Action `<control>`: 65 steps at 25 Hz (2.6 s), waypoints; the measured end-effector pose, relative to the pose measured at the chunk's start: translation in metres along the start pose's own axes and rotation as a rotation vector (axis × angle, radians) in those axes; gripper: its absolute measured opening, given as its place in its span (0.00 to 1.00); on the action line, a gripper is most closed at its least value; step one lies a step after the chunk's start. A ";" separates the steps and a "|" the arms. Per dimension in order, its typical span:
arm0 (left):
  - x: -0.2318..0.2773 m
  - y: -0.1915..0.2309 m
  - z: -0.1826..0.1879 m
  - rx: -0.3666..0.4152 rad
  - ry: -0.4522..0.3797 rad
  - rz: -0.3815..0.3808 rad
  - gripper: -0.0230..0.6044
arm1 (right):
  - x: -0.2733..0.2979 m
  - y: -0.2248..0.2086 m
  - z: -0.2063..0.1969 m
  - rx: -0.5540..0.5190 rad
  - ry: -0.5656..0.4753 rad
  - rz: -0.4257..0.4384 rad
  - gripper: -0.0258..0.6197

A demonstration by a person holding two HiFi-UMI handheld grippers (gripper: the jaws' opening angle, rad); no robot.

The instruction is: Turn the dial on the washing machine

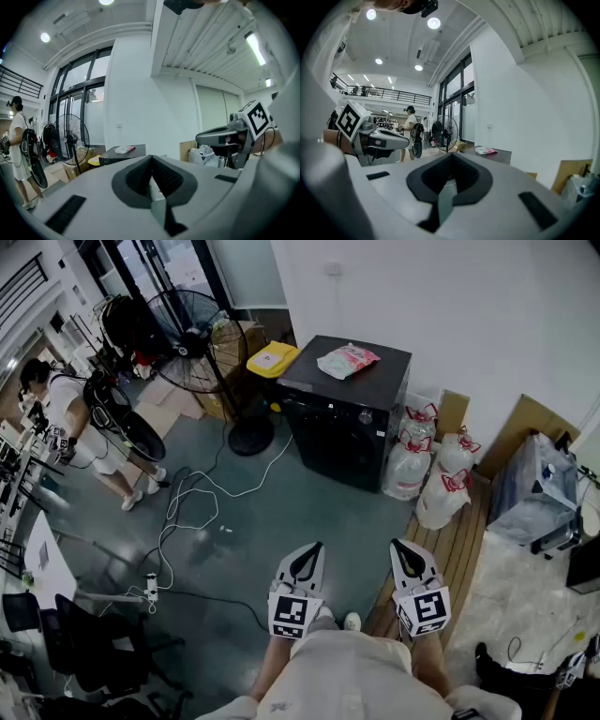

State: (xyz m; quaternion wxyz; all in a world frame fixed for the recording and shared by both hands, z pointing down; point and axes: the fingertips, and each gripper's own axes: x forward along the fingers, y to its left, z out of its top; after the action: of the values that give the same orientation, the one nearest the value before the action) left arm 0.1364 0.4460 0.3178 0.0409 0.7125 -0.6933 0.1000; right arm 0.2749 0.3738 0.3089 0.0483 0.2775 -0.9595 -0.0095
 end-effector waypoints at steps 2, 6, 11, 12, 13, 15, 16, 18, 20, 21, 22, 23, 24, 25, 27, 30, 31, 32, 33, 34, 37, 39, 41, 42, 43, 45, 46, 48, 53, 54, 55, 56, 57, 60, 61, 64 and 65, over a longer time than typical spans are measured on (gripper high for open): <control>-0.001 -0.003 0.001 0.003 -0.002 -0.001 0.06 | -0.001 -0.001 -0.005 0.017 0.012 -0.008 0.05; -0.001 -0.005 0.000 0.000 0.001 0.009 0.06 | 0.003 -0.003 -0.016 0.029 0.035 -0.005 0.05; 0.006 0.001 0.001 -0.002 0.001 0.020 0.06 | 0.014 -0.006 -0.011 0.015 0.031 0.012 0.05; 0.009 0.003 0.001 -0.004 0.002 0.022 0.06 | 0.017 -0.007 -0.010 0.013 0.030 0.014 0.05; 0.012 0.005 0.001 -0.006 0.002 0.024 0.06 | 0.020 -0.009 -0.010 0.012 0.029 0.016 0.05; 0.019 0.009 -0.001 -0.012 0.003 0.023 0.06 | 0.028 -0.013 -0.010 0.012 0.031 0.017 0.05; 0.023 0.012 -0.002 -0.014 0.005 0.022 0.06 | 0.032 -0.014 -0.012 0.013 0.034 0.017 0.05; 0.034 0.018 -0.006 -0.020 0.010 0.018 0.06 | 0.042 -0.018 -0.016 0.016 0.044 0.015 0.05; 0.047 0.026 -0.008 -0.026 0.013 0.012 0.06 | 0.053 -0.024 -0.020 0.019 0.054 0.009 0.05; 0.054 0.030 -0.008 -0.027 0.013 0.009 0.06 | 0.058 -0.028 -0.020 0.018 0.056 0.004 0.05; 0.062 0.034 -0.007 -0.027 0.013 0.005 0.06 | 0.065 -0.033 -0.019 0.015 0.057 -0.001 0.05; 0.070 0.039 -0.005 -0.026 0.012 0.002 0.06 | 0.072 -0.038 -0.018 0.013 0.058 -0.006 0.05; 0.078 0.044 -0.004 -0.027 0.011 -0.002 0.06 | 0.079 -0.044 -0.018 0.013 0.061 -0.012 0.05; 0.086 0.051 -0.003 -0.029 0.009 -0.005 0.06 | 0.087 -0.048 -0.019 0.014 0.066 -0.018 0.05; 0.101 0.063 -0.001 -0.032 0.009 -0.013 0.06 | 0.103 -0.055 -0.019 0.016 0.074 -0.029 0.05; 0.122 0.080 0.002 -0.031 0.010 -0.032 0.06 | 0.127 -0.064 -0.023 0.031 0.090 -0.045 0.05; 0.129 0.086 0.003 -0.034 0.008 -0.039 0.06 | 0.135 -0.065 -0.024 0.034 0.094 -0.048 0.05; 0.135 0.092 0.003 -0.037 0.006 -0.045 0.06 | 0.143 -0.067 -0.024 0.034 0.097 -0.052 0.05; 0.141 0.098 0.003 -0.040 0.003 -0.050 0.06 | 0.152 -0.068 -0.023 0.031 0.099 -0.056 0.05; 0.147 0.105 0.003 -0.041 0.000 -0.054 0.06 | 0.160 -0.069 -0.021 0.026 0.098 -0.060 0.05; 0.165 0.125 0.002 -0.040 -0.008 -0.066 0.06 | 0.182 -0.072 -0.018 0.014 0.097 -0.075 0.05; 0.175 0.136 0.002 -0.040 -0.010 -0.073 0.06 | 0.193 -0.075 -0.019 0.013 0.100 -0.085 0.05; 0.185 0.145 0.002 -0.041 -0.010 -0.077 0.06 | 0.203 -0.079 -0.019 0.012 0.105 -0.094 0.05; 0.190 0.149 0.002 -0.044 -0.011 -0.078 0.06 | 0.208 -0.081 -0.018 0.007 0.107 -0.097 0.05; 0.194 0.153 0.002 -0.048 -0.012 -0.078 0.06 | 0.213 -0.083 -0.017 0.004 0.109 -0.098 0.05; 0.201 0.160 0.002 -0.057 -0.013 -0.079 0.06 | 0.222 -0.086 -0.018 0.004 0.110 -0.101 0.05; 0.205 0.162 0.002 -0.060 -0.013 -0.080 0.06 | 0.226 -0.089 -0.019 0.004 0.110 -0.103 0.05; 0.215 0.166 0.002 -0.058 -0.012 -0.084 0.06 | 0.234 -0.094 -0.020 0.005 0.109 -0.107 0.05; 0.239 0.171 0.001 -0.052 -0.004 -0.088 0.06 | 0.252 -0.111 -0.029 0.020 0.118 -0.108 0.05; 0.245 0.172 0.000 -0.053 0.000 -0.087 0.06 | 0.256 -0.115 -0.030 0.023 0.118 -0.107 0.05; 0.251 0.174 0.000 -0.055 0.003 -0.085 0.06 | 0.262 -0.119 -0.031 0.026 0.119 -0.103 0.05; 0.257 0.176 0.000 -0.057 0.006 -0.081 0.06 | 0.268 -0.124 -0.032 0.028 0.119 -0.098 0.05; 0.263 0.178 0.000 -0.058 0.009 -0.077 0.06 | 0.276 -0.128 -0.033 0.030 0.118 -0.091 0.05; 0.287 0.185 0.002 -0.058 0.021 -0.060 0.06 | 0.301 -0.146 -0.034 0.033 0.118 -0.067 0.05; 0.296 0.188 0.002 -0.059 0.026 -0.052 0.06 | 0.310 -0.153 -0.035 0.035 0.119 -0.057 0.05; 0.323 0.195 0.005 -0.062 0.038 -0.025 0.06 | 0.333 -0.173 -0.037 0.042 0.127 -0.025 0.05; 0.331 0.197 0.006 -0.063 0.041 -0.017 0.06 | 0.340 -0.180 -0.038 0.043 0.131 -0.014 0.05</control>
State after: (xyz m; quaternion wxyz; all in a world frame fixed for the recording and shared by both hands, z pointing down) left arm -0.0531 0.1135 0.3624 0.0785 0.7144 -0.6892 0.0925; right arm 0.0877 0.0408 0.3685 0.1051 0.2851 -0.9523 0.0290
